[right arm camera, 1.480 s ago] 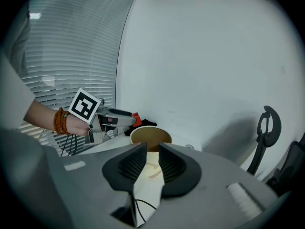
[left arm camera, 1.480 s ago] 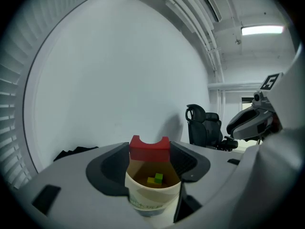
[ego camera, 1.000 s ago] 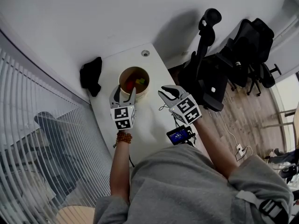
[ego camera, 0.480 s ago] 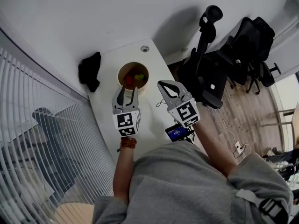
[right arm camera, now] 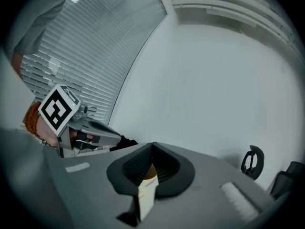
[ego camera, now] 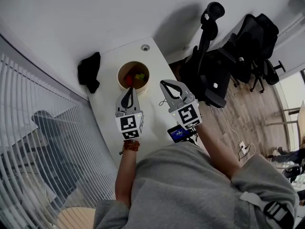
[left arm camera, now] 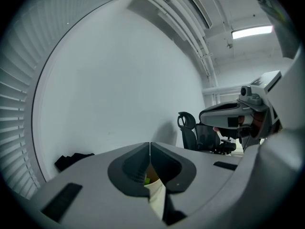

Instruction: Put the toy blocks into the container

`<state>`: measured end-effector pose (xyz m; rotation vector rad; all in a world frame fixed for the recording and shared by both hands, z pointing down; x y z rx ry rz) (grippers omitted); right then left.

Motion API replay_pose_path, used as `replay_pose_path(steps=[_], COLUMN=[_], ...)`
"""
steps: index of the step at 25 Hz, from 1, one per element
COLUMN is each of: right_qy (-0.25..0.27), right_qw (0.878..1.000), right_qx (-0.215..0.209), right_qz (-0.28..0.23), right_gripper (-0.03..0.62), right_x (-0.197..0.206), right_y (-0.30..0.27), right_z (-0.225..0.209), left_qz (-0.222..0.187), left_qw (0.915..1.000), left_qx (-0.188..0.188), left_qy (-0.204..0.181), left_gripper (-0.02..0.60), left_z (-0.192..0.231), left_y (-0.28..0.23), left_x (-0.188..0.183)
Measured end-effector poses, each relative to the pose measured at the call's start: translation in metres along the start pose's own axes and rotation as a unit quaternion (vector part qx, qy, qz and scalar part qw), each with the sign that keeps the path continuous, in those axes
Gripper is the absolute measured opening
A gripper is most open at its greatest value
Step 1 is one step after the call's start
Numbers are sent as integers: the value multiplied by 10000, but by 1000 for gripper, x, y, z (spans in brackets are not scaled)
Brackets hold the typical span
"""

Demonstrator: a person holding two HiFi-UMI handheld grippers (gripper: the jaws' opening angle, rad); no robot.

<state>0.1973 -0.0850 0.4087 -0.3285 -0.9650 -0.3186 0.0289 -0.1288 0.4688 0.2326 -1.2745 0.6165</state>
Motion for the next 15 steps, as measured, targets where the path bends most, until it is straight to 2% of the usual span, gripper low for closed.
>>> replay_pose_path(steps=[4,9,15], right_qy=[69,163,310], right_qw=[9999,9996,9992], right_qx=[78,145,89], right_qz=[118,184,250], right_gripper=[11,11,11], right_x=[5,9,14], right_y=[5,6,16], right_z=[-7,-8,-10], left_qz=[119,77,101], left_qw=[9999,9996,9994], left_qx=[65,252,295], left_qy=[-7,107,-115], left_gripper=[12,14,14], left_z=[-11,-18,-27], left_y=[0,5,16], left_x=[5,8,0])
Point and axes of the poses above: the fingertips, and each gripper's own axes: y backward along the fingers, z to its left, x out of its underside, the point moved 7 cm from there along y, backward along the fingers, and after that the axes turned 14 degrees about y, right-handed, at the moved point
